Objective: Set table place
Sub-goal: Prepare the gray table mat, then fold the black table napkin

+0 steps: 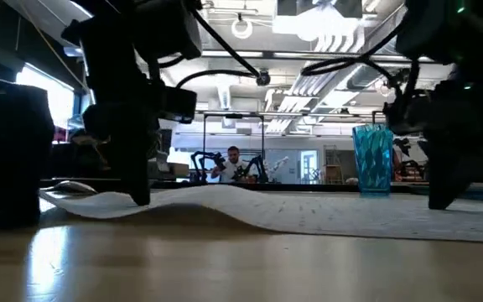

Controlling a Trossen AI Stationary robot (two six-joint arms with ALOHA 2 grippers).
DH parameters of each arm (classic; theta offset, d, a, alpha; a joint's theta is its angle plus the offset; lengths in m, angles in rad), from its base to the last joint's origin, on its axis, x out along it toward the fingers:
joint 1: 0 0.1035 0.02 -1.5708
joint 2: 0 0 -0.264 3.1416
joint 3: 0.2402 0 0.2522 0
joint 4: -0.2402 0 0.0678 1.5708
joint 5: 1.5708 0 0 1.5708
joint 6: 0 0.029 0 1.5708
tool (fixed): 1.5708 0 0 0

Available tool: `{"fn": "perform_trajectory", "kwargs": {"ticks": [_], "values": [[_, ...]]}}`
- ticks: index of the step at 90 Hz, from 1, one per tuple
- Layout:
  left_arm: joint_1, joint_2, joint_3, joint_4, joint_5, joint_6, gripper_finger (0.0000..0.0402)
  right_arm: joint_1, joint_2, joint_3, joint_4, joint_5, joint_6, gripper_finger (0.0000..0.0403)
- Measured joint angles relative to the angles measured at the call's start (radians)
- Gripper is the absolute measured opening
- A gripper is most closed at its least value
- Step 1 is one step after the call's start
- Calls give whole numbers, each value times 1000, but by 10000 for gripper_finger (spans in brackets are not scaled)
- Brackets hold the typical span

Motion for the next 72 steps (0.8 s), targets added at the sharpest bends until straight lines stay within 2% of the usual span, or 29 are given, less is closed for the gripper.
{"fn": "perform_trajectory", "kwargs": {"ticks": [17,31,57,72], "values": [[-34,2,-1,-10,-5,-47,154,-78,0,1,-32,-67,-103,5],[-42,-9,14,-24,-41,-32,154,-97,-12,6,-46,-92,-118,5],[-60,-152,207,-305,-136,78,154,-90,-148,102,-148,-29,-177,5],[-191,-299,259,-481,-172,-7,154,-41,-212,112,-132,13,-180,5]]}}
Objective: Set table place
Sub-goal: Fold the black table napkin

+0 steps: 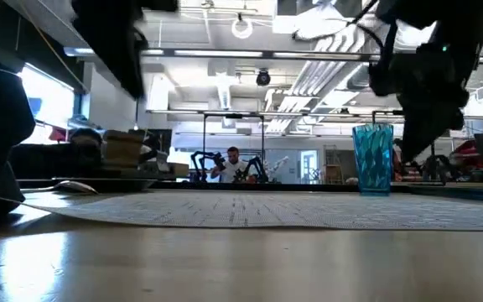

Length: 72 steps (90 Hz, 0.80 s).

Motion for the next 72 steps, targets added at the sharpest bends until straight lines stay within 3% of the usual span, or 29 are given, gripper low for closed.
{"fn": "perform_trajectory", "kwargs": {"ticks": [12,26,34,45,59,72], "values": [[-140,-68,-10,-111,-17,-146,154,45,-4,-1,42,66,-27,5],[-207,-78,-8,-101,-107,-180,154,47,-3,-1,82,99,-168,5],[-217,-77,-8,-163,-6,-204,154,42,-3,-1,125,158,-189,5],[-277,-77,-8,-264,132,-382,154,42,-3,-1,146,166,-195,6],[-407,-74,-8,-302,114,-543,154,42,9,0,158,204,-216,28],[-480,-70,-8,-372,106,-676,154,42,31,0,186,221,-224,78]]}}
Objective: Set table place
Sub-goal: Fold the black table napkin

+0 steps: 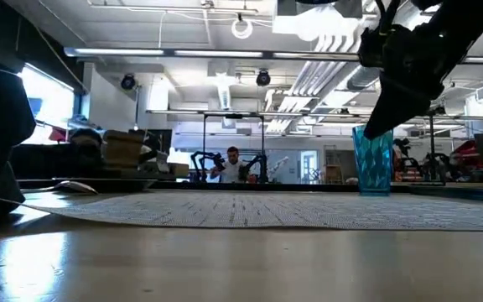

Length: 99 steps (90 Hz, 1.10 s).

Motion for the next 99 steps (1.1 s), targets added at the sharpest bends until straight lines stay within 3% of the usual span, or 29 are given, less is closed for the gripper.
{"fn": "perform_trajectory", "kwargs": {"ticks": [15,36,75,83,94,99], "values": [[-39,-2,-81,-6,49,-101,156,0,28,0,17,-6,-17,145],[-63,-2,-269,222,163,-133,186,-7,56,0,35,-1,-44,212],[-62,-2,-432,215,140,-182,198,-7,70,1,38,53,-71,231],[-62,-2,-441,222,105,-183,165,-7,70,1,36,74,-73,231],[-57,-2,-415,217,38,-173,48,-5,70,1,40,74,-89,231],[-47,-2,-388,211,17,-160,17,0,70,1,63,62,-87,231]]}}
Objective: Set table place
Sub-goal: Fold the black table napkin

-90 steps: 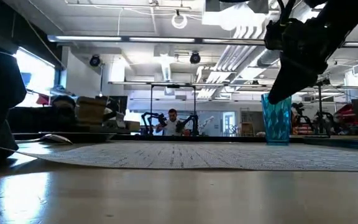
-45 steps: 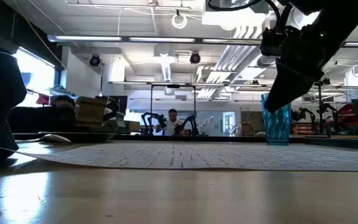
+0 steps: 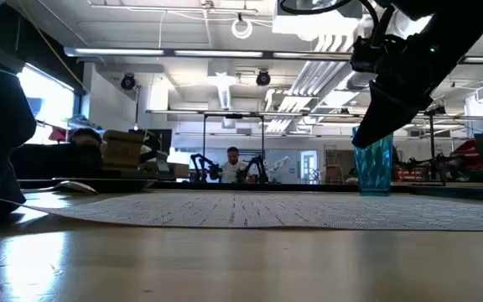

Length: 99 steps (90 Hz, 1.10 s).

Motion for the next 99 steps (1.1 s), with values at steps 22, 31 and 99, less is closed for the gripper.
{"fn": "perform_trajectory", "kwargs": {"ticks": [22,31,99], "values": [[98,-3,261,-176,-137,85,2,44,9,30,444,-174,-85,231],[158,-3,385,-255,-211,155,1,63,29,40,577,-175,-144,231],[632,-3,734,-247,-427,712,0,-3,493,595,315,-92,-384,231]]}}
